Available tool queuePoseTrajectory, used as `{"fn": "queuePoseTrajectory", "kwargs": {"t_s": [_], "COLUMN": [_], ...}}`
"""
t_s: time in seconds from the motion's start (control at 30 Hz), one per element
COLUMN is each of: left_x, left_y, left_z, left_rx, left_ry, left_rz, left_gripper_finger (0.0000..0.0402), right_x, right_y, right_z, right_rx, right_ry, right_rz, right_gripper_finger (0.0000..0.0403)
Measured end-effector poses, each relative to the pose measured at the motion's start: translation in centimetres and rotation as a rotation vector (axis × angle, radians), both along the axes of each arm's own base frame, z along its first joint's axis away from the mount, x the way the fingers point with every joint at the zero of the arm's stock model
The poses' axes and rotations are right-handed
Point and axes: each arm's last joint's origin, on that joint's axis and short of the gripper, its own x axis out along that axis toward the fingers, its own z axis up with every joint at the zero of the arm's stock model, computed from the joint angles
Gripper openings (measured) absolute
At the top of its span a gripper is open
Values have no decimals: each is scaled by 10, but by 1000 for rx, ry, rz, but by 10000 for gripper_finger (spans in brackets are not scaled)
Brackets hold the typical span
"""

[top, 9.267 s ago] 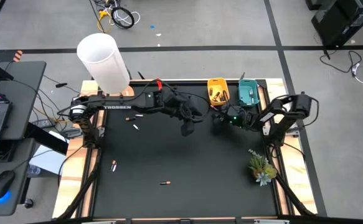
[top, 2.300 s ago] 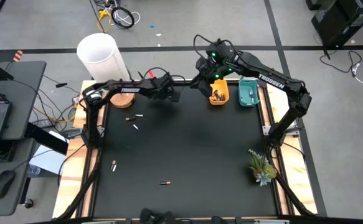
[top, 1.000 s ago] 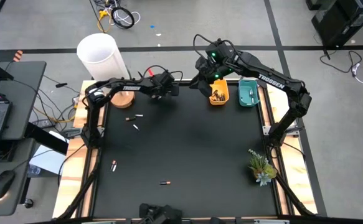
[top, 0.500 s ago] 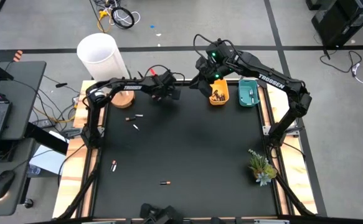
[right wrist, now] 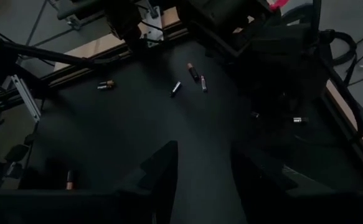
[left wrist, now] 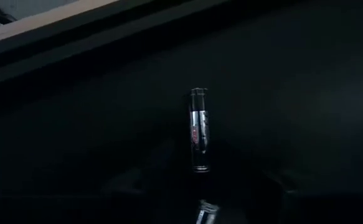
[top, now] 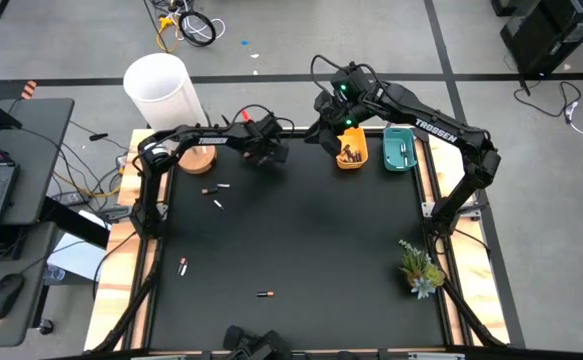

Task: Sort batteries
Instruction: Put the silver battery into the blue bin

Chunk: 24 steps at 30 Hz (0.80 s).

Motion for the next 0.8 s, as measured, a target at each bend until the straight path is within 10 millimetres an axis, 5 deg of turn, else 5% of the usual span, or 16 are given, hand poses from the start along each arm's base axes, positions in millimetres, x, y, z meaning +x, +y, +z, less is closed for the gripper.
{"fn": "queuePoseTrajectory", "kwargs": {"t_s": [0.5, 0.8], "left_x": [-8, -6], "left_y": [-4, -9], "left_z": [-2, 2], "left_rx": [-60, -89], "left_ry": [93, 145], "left_rz": [-69, -140], "left_gripper_finger": [23, 3], "right_x": [1, 2], "right_y": [-2, -2], "right_z": [2, 3], "right_rx": [-13, -8], "right_ry": [-21, -34], "right_rz": [-3, -6], "right_gripper_finger": [155, 155]}}
